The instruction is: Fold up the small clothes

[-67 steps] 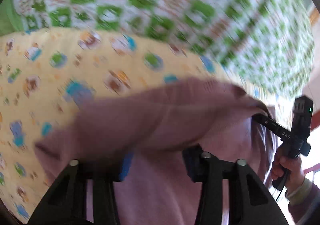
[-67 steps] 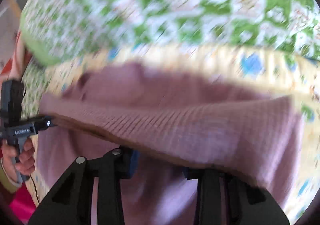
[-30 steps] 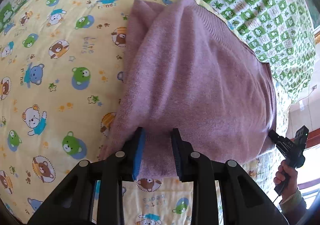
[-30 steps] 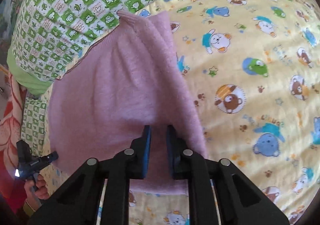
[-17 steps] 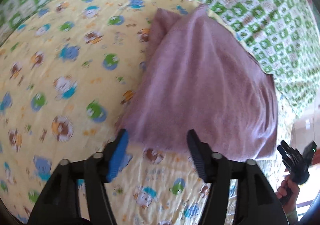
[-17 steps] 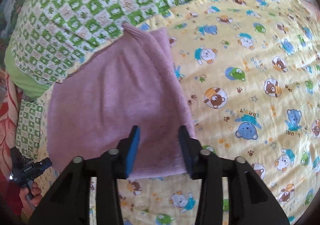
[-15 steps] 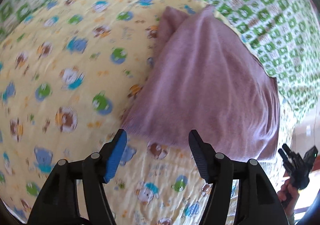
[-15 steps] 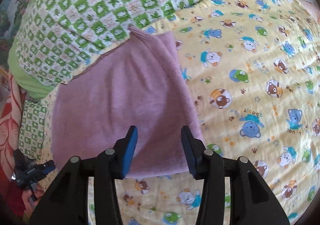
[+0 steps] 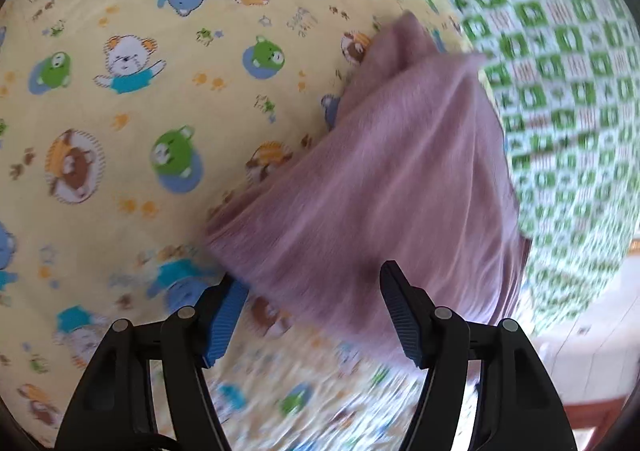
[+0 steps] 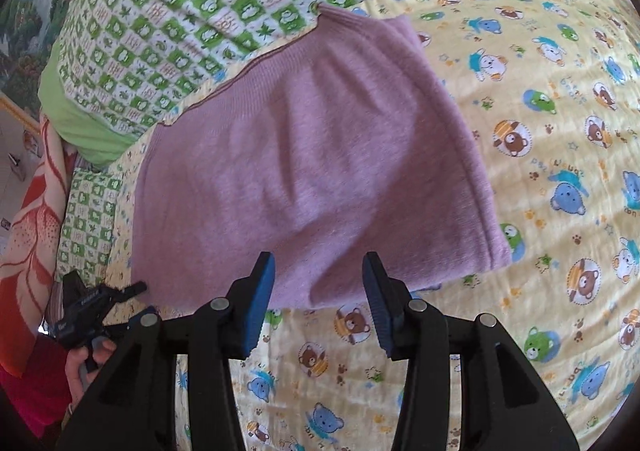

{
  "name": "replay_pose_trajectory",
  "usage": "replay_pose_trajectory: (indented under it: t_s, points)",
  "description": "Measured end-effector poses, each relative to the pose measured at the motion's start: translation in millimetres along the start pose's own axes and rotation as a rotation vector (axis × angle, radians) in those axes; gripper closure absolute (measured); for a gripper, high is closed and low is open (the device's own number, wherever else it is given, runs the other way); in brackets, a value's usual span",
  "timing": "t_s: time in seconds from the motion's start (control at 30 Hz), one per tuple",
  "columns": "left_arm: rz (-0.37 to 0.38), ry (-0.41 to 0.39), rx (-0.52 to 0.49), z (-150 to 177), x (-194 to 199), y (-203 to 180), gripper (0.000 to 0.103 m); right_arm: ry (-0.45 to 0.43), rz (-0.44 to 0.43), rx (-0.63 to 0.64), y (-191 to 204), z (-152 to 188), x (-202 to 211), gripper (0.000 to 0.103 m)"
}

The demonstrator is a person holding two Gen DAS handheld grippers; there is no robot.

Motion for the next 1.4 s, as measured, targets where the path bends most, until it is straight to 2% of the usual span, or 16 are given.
replay_pose_trajectory:
  t_s: [0.07,0.13,0.23,0.3,0.4,0.53,0.7,0.87,0.93,1.07,1.17,1.33,1.4]
  points:
    - [0.004,-0.016,0.006,-5.5,-2.7,-5.9,0.04,0.008,-0.005,0.005,3.0,1.2,-2.3,0.056]
    - [0.005,-0.016,-0.015,-7.7,-7.2,-16.0,0.072,0.013,-0.01,0.008,4.6,1.7,-3.9,0.056]
    - [-0.018,-0.041,-0.069,-8.8,-6.1,-32.2,0.082,0.022,-0.016,0.013,4.9,2.1,-6.0,0.056]
    - [-0.042,-0.076,-0.138,-6.8,1.1,-45.4,0.085,0.022,-0.016,0.013,4.2,2.0,-6.2,0.056]
    - [-0.024,-0.127,-0.273,0.9,18.2,-83.6,0.09,0.021,-0.013,0.008,-0.6,-0.6,-7.1,0.056]
    - [0.02,-0.167,-0.442,18.1,34.6,-139.8,0.091,0.013,-0.009,-0.01,-7.5,-8.5,-7.6,0.056]
    - [0.078,-0.172,-0.679,61.1,33.9,-203.5,0.091,0.0,-0.017,-0.01,-7.8,-23.3,-8.5,0.056]
    - [0.13,-0.088,-0.838,109.0,4.8,-234.2,0.091,-0.011,-0.041,0.009,-0.4,-50.2,-15.7,0.056]
    - [0.115,-0.053,-0.884,126.5,-14.2,-233.2,0.092,-0.012,-0.063,0.017,5.8,-62.8,-21.3,0.056]
    - [0.067,-0.017,-0.918,137.5,-40.4,-227.9,0.092,0.019,-0.14,0.026,23.9,-88.5,-44.9,0.056]
    - [0.088,-0.003,-0.894,133.5,-41.7,-225.8,0.092,0.068,-0.199,0.029,38.4,-101.5,-69.0,0.046]
    - [0.096,0.006,-0.883,128.8,-36.9,-215.9,0.092,0.118,-0.327,0.031,70.2,-124.4,-106.8,0.042]
    - [0.099,0.012,-0.87,126.9,-37.4,-214.0,0.092,0.163,-0.398,0.048,91.3,-132.4,-128.4,0.038]
Point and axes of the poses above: each gripper's, at about its wrist camera, not at the fingertips, and x roughly against the way its jaws point, y to its left, z to its underside, the point moved 9 cm from there along -x, roughly the way its jaws point, and after that the axes turned 7 degrees about -z, right-handed, at the moved point
